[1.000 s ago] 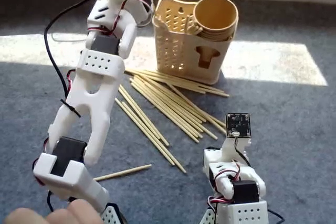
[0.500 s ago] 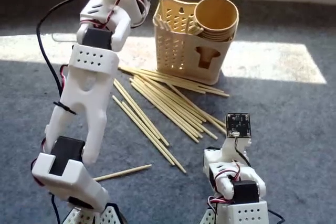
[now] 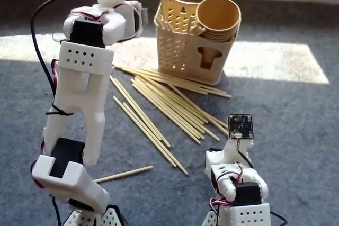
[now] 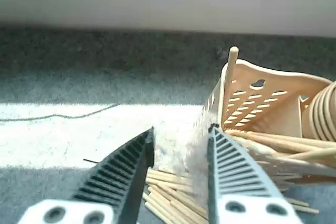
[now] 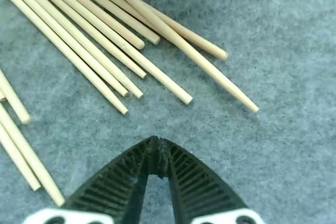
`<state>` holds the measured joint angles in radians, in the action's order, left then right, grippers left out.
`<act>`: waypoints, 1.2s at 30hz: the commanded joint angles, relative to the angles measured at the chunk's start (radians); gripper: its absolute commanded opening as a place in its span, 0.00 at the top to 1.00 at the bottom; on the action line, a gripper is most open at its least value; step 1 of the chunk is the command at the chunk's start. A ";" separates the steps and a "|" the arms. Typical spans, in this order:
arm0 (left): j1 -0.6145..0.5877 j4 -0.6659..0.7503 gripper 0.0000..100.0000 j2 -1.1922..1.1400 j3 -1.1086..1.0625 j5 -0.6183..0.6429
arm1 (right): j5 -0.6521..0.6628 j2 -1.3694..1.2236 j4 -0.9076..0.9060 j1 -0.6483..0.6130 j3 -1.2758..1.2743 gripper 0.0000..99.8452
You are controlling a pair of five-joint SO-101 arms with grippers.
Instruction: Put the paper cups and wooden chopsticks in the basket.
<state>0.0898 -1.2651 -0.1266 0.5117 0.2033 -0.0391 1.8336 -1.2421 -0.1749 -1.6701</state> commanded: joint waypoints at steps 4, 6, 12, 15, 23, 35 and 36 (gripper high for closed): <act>0.013 -0.213 0.87 0.013 0.050 -0.181 | -0.003 0.004 -0.010 0.008 -0.150 1.00; 0.019 -0.295 0.87 0.012 0.050 -0.213 | -0.003 0.004 -0.010 0.008 -0.150 1.00; 0.021 -0.443 0.87 0.012 0.048 -0.319 | -0.003 0.004 -0.010 0.008 -0.150 1.00; 0.019 -0.454 0.87 0.013 0.016 -0.348 | -0.003 0.004 -0.010 0.008 -0.150 1.00; 0.065 -0.453 0.87 0.022 -0.257 -0.459 | -0.003 0.004 -0.010 0.008 -0.150 1.00; 0.067 -0.451 0.87 0.027 -0.472 -0.531 | -0.003 0.004 -0.010 0.008 -0.150 1.00; 0.067 -0.445 0.87 0.039 -0.493 -0.532 | -0.003 0.004 -0.010 0.008 -0.150 1.00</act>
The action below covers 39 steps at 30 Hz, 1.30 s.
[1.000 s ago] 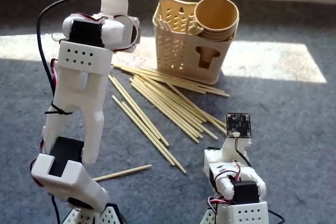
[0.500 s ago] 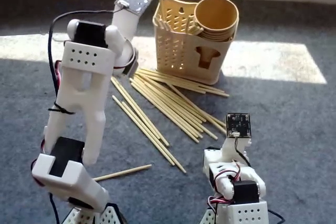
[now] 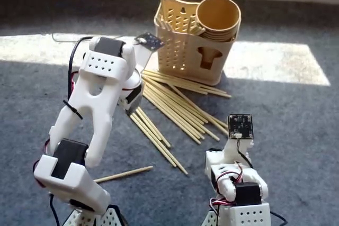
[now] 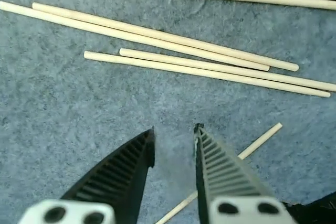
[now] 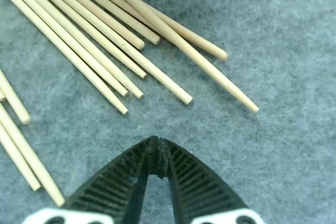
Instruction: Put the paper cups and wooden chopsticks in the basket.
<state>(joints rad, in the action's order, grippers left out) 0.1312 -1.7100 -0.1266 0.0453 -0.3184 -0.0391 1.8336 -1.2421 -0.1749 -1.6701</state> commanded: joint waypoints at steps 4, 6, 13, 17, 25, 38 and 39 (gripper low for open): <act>0.053 0.086 0.87 0.171 -0.180 -0.021 | -0.003 0.004 -0.010 0.008 -0.150 1.00; 0.097 0.118 0.87 0.268 -0.280 -0.066 | -0.003 0.004 -0.010 0.008 -0.150 1.00; 0.171 0.192 0.87 0.460 -0.519 -0.078 | -0.003 0.004 -0.010 0.008 -0.150 1.00; 0.173 0.193 0.87 0.467 -0.598 -0.124 | -0.003 0.004 -0.010 0.008 -0.150 1.00; 0.217 0.293 0.87 0.470 -0.768 -0.204 | -0.003 0.004 -0.010 0.008 -0.150 1.00; 0.380 0.493 0.87 0.469 -0.969 -0.160 | -0.003 0.004 -0.010 0.008 -0.150 1.00; 0.387 0.505 0.87 0.467 -0.981 -0.160 | -0.003 0.004 -0.010 0.008 -0.150 1.00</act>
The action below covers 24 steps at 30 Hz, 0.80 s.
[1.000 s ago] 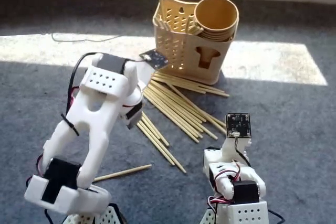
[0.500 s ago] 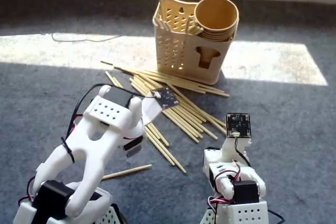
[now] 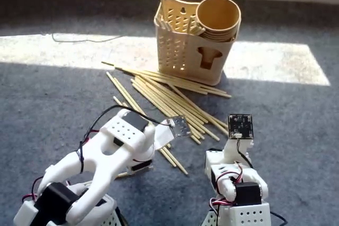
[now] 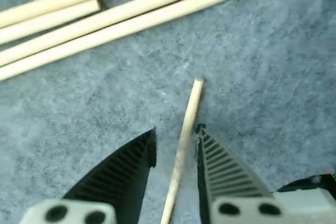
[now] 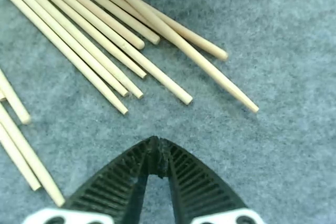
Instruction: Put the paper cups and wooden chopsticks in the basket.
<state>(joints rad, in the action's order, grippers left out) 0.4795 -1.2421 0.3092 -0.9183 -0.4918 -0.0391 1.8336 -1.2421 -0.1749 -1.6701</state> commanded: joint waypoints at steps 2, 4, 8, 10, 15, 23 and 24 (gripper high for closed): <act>0.053 0.069 0.87 0.027 -0.041 0.015 | -0.003 0.004 -0.010 0.008 -0.150 1.00; 0.051 0.110 0.87 0.024 -0.061 0.017 | -0.003 0.004 -0.010 0.008 -0.150 1.00; 0.047 0.129 0.87 0.024 -0.067 0.055 | -0.003 0.004 -0.010 0.008 -0.150 1.00; 0.048 0.129 0.88 0.024 -0.071 0.061 | -0.003 0.004 -0.010 0.008 -0.150 1.00; 0.053 0.123 1.00 0.027 -0.077 0.060 | -0.003 0.004 -0.010 0.008 -0.150 1.00; 0.053 0.044 1.00 0.033 -0.015 0.058 | -0.003 0.004 -0.010 0.008 -0.150 1.00; 0.053 0.003 1.00 0.033 0.016 0.057 | -0.003 0.004 -0.010 0.008 -0.150 1.00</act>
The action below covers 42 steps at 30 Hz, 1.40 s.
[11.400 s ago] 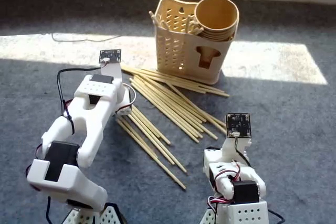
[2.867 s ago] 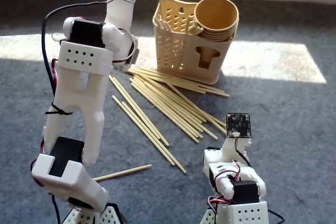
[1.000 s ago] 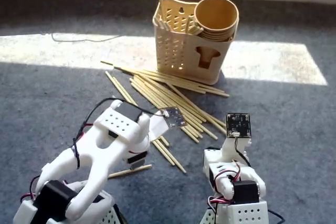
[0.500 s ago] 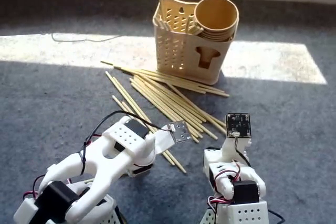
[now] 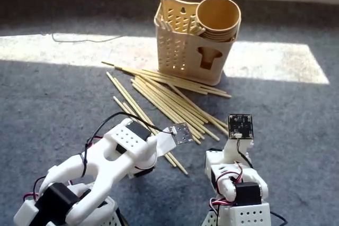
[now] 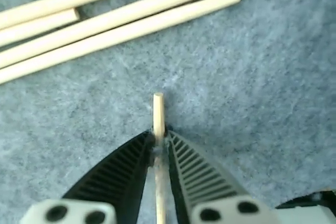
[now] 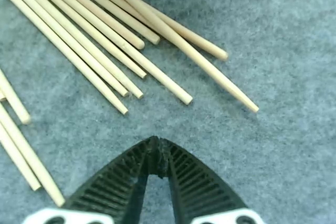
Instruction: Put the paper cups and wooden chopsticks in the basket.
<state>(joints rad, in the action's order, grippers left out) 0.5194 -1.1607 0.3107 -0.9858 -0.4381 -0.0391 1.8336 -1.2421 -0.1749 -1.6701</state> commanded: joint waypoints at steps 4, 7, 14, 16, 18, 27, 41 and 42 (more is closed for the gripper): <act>0.005 -0.198 1.00 0.031 0.211 0.003 | -0.003 0.004 -0.010 0.008 -0.150 1.00; 0.005 -0.256 1.00 0.031 0.288 -0.020 | -0.003 0.004 -0.010 0.008 -0.150 1.00; -0.039 -0.373 1.00 0.033 0.475 -0.063 | -0.003 0.004 -0.010 0.008 -0.150 1.00; -0.085 -0.404 1.00 0.033 0.550 -0.064 | -0.003 0.004 -0.010 0.008 -0.150 1.00; -0.134 -0.420 1.00 0.033 0.633 -0.064 | -0.003 0.004 -0.010 0.008 -0.150 1.00; -0.271 -0.423 1.00 0.031 1.000 0.023 | -0.003 0.004 -0.010 0.008 -0.150 1.00; -0.275 -0.204 1.00 0.025 1.411 0.318 | -0.003 0.004 -0.010 0.008 -0.150 1.00; -0.275 -0.163 1.00 0.025 1.415 0.339 | -0.003 0.004 -0.010 0.008 -0.150 1.00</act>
<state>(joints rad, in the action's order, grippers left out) 0.2524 -1.4354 0.3107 0.3629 -0.1603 -0.0391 1.8336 -1.2421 -0.1749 -1.6701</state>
